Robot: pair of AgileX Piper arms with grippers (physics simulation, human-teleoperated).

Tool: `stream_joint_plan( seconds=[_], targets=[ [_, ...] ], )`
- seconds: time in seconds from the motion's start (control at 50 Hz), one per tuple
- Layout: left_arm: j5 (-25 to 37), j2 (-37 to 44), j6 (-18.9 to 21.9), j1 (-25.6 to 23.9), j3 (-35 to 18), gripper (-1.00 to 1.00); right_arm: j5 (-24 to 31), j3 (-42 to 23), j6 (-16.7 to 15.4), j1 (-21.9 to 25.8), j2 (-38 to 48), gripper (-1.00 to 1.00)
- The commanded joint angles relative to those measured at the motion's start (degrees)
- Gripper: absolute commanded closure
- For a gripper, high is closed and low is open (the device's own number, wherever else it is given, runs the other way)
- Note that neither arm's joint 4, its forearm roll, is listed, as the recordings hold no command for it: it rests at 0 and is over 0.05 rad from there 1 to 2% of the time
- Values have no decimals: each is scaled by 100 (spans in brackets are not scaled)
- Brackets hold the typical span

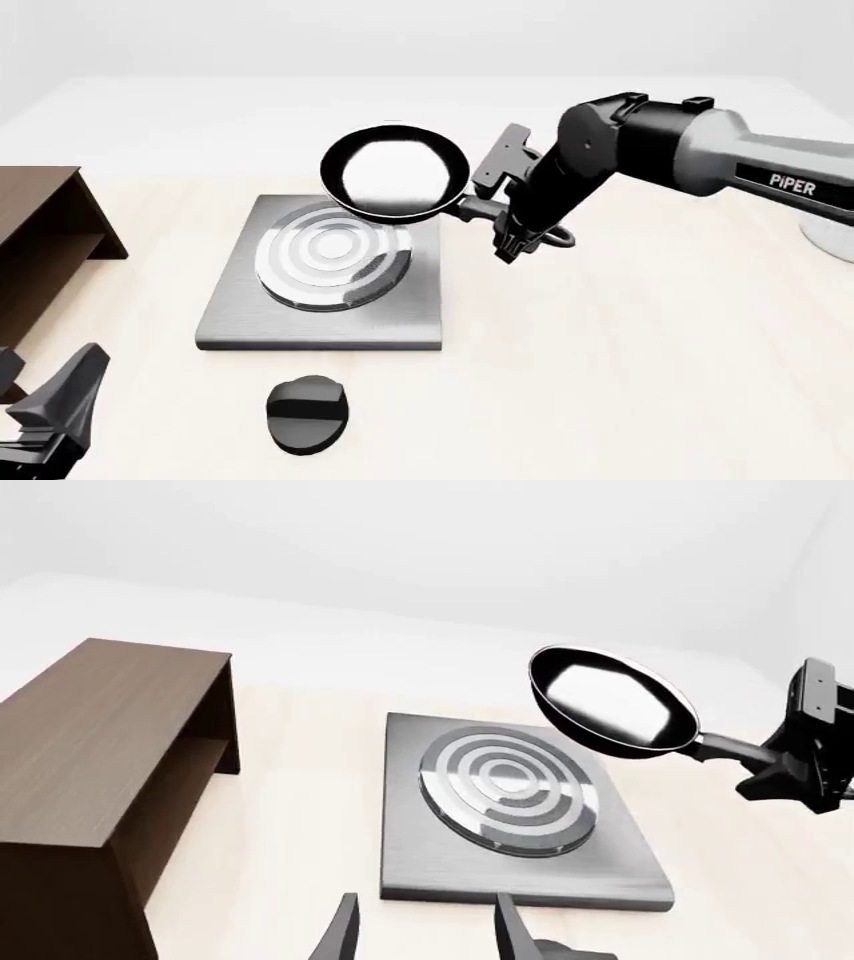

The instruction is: Turn on the stove and put the frying pan on it.

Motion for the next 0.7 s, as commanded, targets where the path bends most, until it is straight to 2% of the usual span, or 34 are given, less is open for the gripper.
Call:
stream_joint_plan(
  seconds=[0.02, 0.36, 0.7],
  targets=[
    [0, 0, 2, -4, 1, -100, 12, -470, 125, 348, 253, 100],
    [2, 0, -6, -6, 1, -100, 48, -878, 127, 558, 691, 100],
    [-2, 0, -23, 1, 4, -100, -29, -813, 101, 648, 915, 100]
  ],
)
